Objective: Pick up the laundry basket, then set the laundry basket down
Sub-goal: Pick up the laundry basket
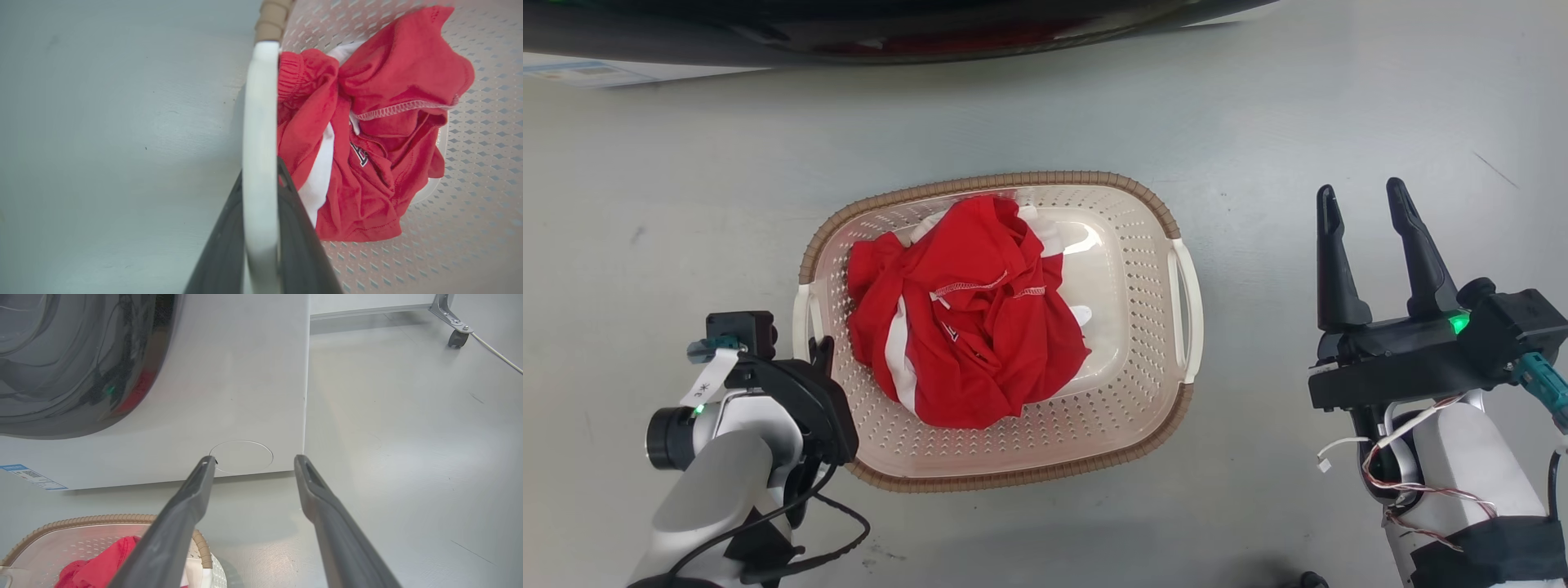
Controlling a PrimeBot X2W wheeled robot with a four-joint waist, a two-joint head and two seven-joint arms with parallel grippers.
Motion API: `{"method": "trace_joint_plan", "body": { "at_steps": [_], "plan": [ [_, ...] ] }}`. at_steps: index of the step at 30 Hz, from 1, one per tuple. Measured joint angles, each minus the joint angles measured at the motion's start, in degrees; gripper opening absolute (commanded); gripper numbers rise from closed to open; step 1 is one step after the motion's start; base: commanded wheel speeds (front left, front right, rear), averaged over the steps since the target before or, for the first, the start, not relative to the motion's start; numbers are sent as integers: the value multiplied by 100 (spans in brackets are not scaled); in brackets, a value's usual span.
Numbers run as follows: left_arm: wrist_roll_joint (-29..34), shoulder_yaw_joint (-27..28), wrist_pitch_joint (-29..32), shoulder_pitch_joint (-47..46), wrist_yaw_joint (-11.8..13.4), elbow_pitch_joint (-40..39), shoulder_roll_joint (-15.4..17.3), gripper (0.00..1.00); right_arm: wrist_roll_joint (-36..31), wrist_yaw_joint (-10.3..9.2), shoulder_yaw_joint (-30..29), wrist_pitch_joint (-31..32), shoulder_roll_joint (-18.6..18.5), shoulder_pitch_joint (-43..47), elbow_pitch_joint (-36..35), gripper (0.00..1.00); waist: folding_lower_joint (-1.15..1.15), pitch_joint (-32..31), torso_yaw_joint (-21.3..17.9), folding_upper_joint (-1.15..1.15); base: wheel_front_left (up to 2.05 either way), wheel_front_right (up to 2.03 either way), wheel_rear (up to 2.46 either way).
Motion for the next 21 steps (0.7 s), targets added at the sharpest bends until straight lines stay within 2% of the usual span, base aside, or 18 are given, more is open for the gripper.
{"method": "trace_joint_plan", "body": {
  "at_steps": [1, 2, 3, 4, 12, 21],
  "plan": [
    [0, -8, -12, -5, -4, 9, 0, 0, -7, 1, 0, 0, 0, 0, -1, 100, 0, 1, 3, 0, 0, 0, 0],
    [29, -52, -16, -12, -27, 13, 7, 30, -15, 1, 1, 0, 0, 0, -5, 100, 0, 3, 7, 0, 0, 0, 0],
    [56, -62, -40, -26, -42, 13, 12, 74, -33, 1, 1, 0, -1, 0, -10, 100, 0, 4, 10, 0, 0, 0, 0],
    [32, -21, -63, -42, -42, 30, 3, 100, -33, 4, -1, 0, -1, 0, -12, 100, 0, 5, 14, 0, 0, 0, 0],
    [-12, 37, -144, -109, -45, 163, -19, 100, -56, 8, -83, 0, -9, 3, 14, 100, 0, -51, 58, 1, 0, 0, 0],
    [-194, 220, -838, -102, -51, -5, -101, 100, -57, 62, -170, 0, -30, 5, 259, 100, 0, -420, 138, 1, 0, 0, 0]
  ]
}}
